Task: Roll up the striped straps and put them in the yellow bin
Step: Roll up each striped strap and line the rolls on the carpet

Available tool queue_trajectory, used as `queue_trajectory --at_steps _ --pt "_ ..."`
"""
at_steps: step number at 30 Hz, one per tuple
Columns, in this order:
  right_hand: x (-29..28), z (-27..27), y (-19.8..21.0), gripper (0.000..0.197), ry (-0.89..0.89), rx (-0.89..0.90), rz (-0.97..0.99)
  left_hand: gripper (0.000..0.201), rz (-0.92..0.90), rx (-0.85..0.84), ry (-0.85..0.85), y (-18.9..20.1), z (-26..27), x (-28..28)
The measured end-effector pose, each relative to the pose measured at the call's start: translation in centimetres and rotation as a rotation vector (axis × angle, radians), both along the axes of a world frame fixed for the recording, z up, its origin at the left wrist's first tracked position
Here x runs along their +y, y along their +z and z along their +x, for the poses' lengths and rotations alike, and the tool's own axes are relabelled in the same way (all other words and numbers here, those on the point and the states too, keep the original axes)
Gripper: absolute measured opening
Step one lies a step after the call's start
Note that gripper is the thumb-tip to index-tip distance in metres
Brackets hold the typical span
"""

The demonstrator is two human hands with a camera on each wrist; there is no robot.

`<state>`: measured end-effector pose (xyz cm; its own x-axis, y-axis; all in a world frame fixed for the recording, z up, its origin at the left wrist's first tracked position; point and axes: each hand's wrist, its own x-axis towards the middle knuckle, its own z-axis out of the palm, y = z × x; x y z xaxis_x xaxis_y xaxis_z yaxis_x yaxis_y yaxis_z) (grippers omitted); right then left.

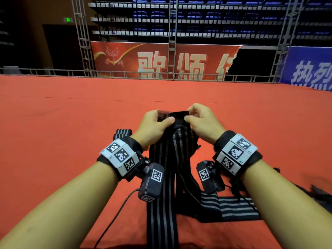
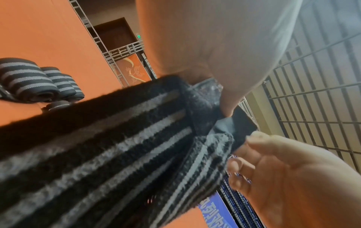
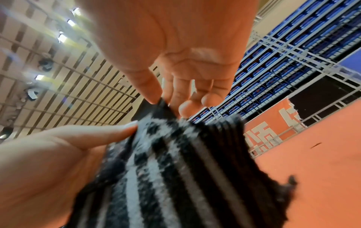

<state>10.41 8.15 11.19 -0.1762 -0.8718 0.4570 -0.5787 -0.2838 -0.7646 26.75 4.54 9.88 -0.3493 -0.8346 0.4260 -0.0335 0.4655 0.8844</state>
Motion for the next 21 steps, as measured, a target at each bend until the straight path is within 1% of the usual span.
queue_trajectory --at_steps 1,2,4,5,6,8,11,12,13,14,17,18,20,21 --pt "0.0 -0.7 -0.1 0.013 0.021 -0.023 0.015 0.013 -0.005 0.000 0.009 0.2 0.2 -0.2" --pt "0.1 -1.5 -0.3 0.025 0.045 0.004 0.049 0.013 -0.002 -0.001 0.011 0.3 0.5 -0.4" --pt "0.1 -2.9 -1.4 0.050 0.087 0.154 0.163 0.016 0.025 -0.003 -0.023 0.6 0.9 -0.6" --pt "0.0 -3.3 -2.1 0.058 0.108 0.236 0.213 0.016 0.037 -0.004 -0.045 0.8 1.1 -0.7" --pt "-0.2 -3.6 -2.9 0.061 0.139 0.305 0.245 0.014 0.041 -0.007 -0.060 1.0 1.2 -0.7" --pt "-0.7 -3.5 -4.2 0.064 0.171 0.383 0.270 0.012 0.045 -0.007 -0.078 1.3 1.5 -0.8" --pt "-1.0 -2.6 -4.1 0.078 0.146 0.436 0.167 0.013 0.056 -0.020 -0.127 1.6 2.0 -1.0" --pt "-0.9 -2.2 -3.6 0.079 0.146 0.447 0.125 0.013 0.060 -0.034 -0.147 1.7 2.3 -1.1" --pt "-1.0 -2.0 -3.3 0.076 0.161 0.467 0.088 0.012 0.066 -0.049 -0.167 1.7 2.5 -1.2" --pt "-1.2 -1.8 -2.9 0.067 0.182 0.506 0.066 0.012 0.074 -0.060 -0.188 1.7 2.8 -1.4" --pt "-1.5 -1.1 -2.0 0.020 0.216 0.637 0.100 0.012 0.098 -0.069 -0.211 1.7 3.4 -1.7" --pt "-1.7 -1.0 -2.1 0.015 0.218 0.637 0.099 0.013 0.100 -0.062 -0.201 1.7 3.6 -1.9" --pt "-1.9 -1.0 -2.3 0.025 0.189 0.568 0.077 0.013 0.098 -0.027 -0.149 1.6 3.6 -2.4" --pt "-2.2 -1.4 -2.6 0.023 0.155 0.547 0.068 0.015 0.091 -0.011 -0.114 1.6 3.6 -2.6"
